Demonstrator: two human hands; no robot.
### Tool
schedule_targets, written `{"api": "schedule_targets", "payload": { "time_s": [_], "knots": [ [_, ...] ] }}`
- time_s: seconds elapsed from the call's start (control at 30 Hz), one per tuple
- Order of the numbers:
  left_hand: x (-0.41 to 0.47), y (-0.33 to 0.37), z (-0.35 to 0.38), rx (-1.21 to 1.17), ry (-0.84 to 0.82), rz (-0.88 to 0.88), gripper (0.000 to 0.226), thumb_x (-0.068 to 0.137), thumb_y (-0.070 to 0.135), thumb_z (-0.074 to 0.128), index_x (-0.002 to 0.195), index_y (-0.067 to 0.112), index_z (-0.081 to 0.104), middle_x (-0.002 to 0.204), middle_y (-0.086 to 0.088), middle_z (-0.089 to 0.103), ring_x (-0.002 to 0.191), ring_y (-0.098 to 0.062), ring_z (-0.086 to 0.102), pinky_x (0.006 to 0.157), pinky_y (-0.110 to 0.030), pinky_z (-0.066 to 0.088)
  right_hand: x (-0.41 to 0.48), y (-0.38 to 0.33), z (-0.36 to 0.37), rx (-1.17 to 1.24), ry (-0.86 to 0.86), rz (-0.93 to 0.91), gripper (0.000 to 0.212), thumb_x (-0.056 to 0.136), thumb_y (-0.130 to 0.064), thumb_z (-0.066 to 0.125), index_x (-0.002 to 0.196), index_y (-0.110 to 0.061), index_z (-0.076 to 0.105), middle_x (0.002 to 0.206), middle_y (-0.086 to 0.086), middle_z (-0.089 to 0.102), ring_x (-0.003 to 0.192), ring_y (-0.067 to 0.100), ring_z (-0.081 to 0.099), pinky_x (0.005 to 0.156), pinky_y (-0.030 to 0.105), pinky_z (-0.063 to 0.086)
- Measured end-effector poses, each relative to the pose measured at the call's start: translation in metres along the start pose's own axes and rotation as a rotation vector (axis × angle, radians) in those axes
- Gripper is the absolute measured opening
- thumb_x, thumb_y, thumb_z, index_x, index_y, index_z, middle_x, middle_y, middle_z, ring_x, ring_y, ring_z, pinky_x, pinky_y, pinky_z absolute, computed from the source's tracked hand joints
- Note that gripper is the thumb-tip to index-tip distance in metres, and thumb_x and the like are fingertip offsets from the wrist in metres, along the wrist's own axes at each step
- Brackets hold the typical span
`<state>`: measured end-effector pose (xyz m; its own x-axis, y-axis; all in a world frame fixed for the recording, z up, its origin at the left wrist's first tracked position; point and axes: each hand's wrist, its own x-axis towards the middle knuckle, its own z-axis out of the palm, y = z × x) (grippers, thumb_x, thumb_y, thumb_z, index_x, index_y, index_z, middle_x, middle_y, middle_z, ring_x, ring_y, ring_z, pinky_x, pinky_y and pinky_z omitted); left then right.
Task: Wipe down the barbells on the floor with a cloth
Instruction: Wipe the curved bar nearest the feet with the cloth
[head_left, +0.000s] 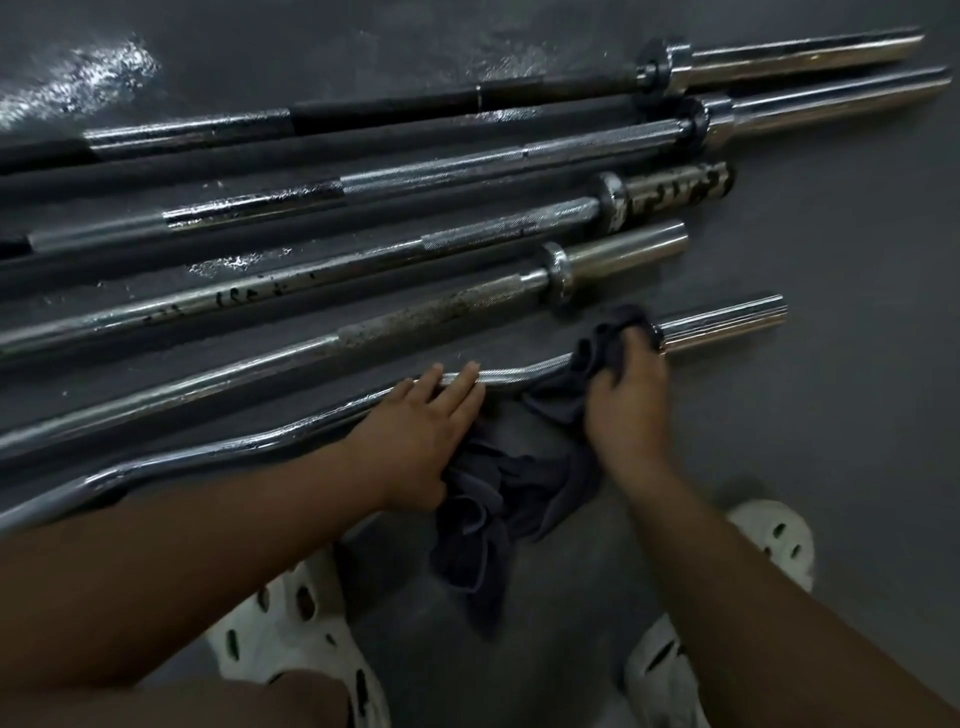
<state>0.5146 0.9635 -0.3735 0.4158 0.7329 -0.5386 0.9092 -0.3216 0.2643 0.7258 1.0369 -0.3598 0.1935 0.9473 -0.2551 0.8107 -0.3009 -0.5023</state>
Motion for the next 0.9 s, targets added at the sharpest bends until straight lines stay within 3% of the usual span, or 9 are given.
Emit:
{"api": "schedule_targets", "payload": {
  "time_s": [0.1, 0.2, 0.33, 0.4, 0.5, 0.53, 0.67, 0.83, 0.9],
  "knots": [
    [-0.001, 0.000, 0.000, 0.004, 0.003, -0.001, 0.113, 0.077, 0.049, 0.062, 0.156, 0.014, -0.011, 0.164, -0.009, -0.017, 0.151, -0.036, 0.003, 0.121, -0.045, 0.016, -0.032, -0.004, 0.025, -0.256, -0.247, -0.185, 0.059, 0.093, -0.015, 0.052, 0.148, -0.030, 0.039, 0.139, 0.015, 0.041, 0.115, 0.037, 0.054, 0.095, 0.037, 0.043],
    [-0.001, -0.002, 0.002, -0.007, 0.012, 0.010, 0.113, 0.076, 0.049, 0.060, 0.157, 0.013, -0.010, 0.164, -0.009, -0.015, 0.151, -0.036, 0.004, 0.121, -0.045, 0.017, -0.017, 0.013, 0.005, -0.401, -0.336, -0.348, 0.060, 0.091, -0.020, 0.051, 0.145, -0.040, 0.035, 0.129, 0.012, 0.052, 0.108, 0.036, 0.059, 0.088, 0.042, 0.049],
    [0.000, -0.001, 0.002, 0.008, 0.004, 0.012, 0.113, 0.076, 0.049, 0.061, 0.157, 0.013, -0.010, 0.164, -0.009, -0.017, 0.150, -0.036, 0.004, 0.121, -0.045, 0.017, 0.026, 0.027, -0.020, -0.340, -0.186, 0.030, 0.064, 0.085, -0.015, 0.050, 0.143, -0.035, 0.032, 0.115, 0.022, 0.061, 0.098, 0.042, 0.062, 0.082, 0.044, 0.050],
    [0.000, 0.000, 0.000, 0.017, -0.004, 0.009, 0.113, 0.077, 0.050, 0.060, 0.156, 0.013, -0.011, 0.164, -0.010, -0.018, 0.151, -0.036, 0.003, 0.121, -0.045, 0.016, -0.002, 0.004, 0.003, -0.329, -0.294, -0.123, 0.061, 0.081, -0.014, 0.050, 0.137, -0.036, 0.035, 0.112, 0.021, 0.059, 0.096, 0.042, 0.062, 0.080, 0.043, 0.051],
    [0.001, -0.002, -0.001, 0.010, -0.013, 0.014, 0.112, 0.078, 0.052, 0.060, 0.156, 0.013, -0.010, 0.164, -0.011, -0.017, 0.151, -0.036, 0.003, 0.121, -0.045, 0.016, -0.030, -0.009, 0.020, -0.379, -0.525, -0.428, 0.063, 0.085, -0.018, 0.051, 0.142, -0.039, 0.034, 0.129, 0.013, 0.056, 0.112, 0.035, 0.059, 0.092, 0.043, 0.050],
    [0.001, -0.003, 0.000, -0.001, -0.014, 0.020, 0.113, 0.077, 0.051, 0.061, 0.156, 0.012, -0.010, 0.164, -0.010, -0.016, 0.151, -0.036, 0.004, 0.121, -0.045, 0.017, -0.017, -0.007, 0.015, -0.397, -0.500, -0.432, 0.063, 0.085, -0.018, 0.051, 0.143, -0.039, 0.035, 0.132, 0.012, 0.056, 0.115, 0.034, 0.059, 0.094, 0.041, 0.050],
    [0.001, -0.006, 0.003, -0.023, -0.014, 0.033, 0.115, 0.075, 0.047, 0.063, 0.157, 0.013, -0.010, 0.164, -0.009, -0.017, 0.151, -0.036, 0.003, 0.121, -0.045, 0.019, 0.022, 0.010, -0.004, -0.391, -0.237, -0.055, 0.063, 0.086, -0.015, 0.053, 0.146, -0.028, 0.038, 0.127, 0.021, 0.058, 0.110, 0.040, 0.059, 0.090, 0.041, 0.047],
    [0.001, -0.005, -0.004, -0.047, -0.053, 0.032, 0.113, 0.077, 0.046, 0.065, 0.157, 0.014, -0.009, 0.164, -0.009, -0.018, 0.151, -0.035, 0.000, 0.121, -0.046, 0.018, -0.036, -0.012, 0.028, -0.370, -0.489, -0.393, 0.063, 0.084, -0.019, 0.050, 0.141, -0.038, 0.031, 0.128, 0.012, 0.058, 0.112, 0.035, 0.060, 0.091, 0.043, 0.051],
    [-0.001, -0.007, -0.006, -0.066, -0.071, 0.042, 0.113, 0.079, 0.043, 0.064, 0.157, 0.014, -0.012, 0.164, -0.006, -0.020, 0.152, -0.034, -0.003, 0.122, -0.044, 0.017, -0.008, -0.001, 0.018, -0.367, -0.374, -0.247, 0.065, 0.083, -0.017, 0.051, 0.142, -0.036, 0.031, 0.129, 0.015, 0.059, 0.110, 0.037, 0.061, 0.092, 0.045, 0.051]
  ]
}}
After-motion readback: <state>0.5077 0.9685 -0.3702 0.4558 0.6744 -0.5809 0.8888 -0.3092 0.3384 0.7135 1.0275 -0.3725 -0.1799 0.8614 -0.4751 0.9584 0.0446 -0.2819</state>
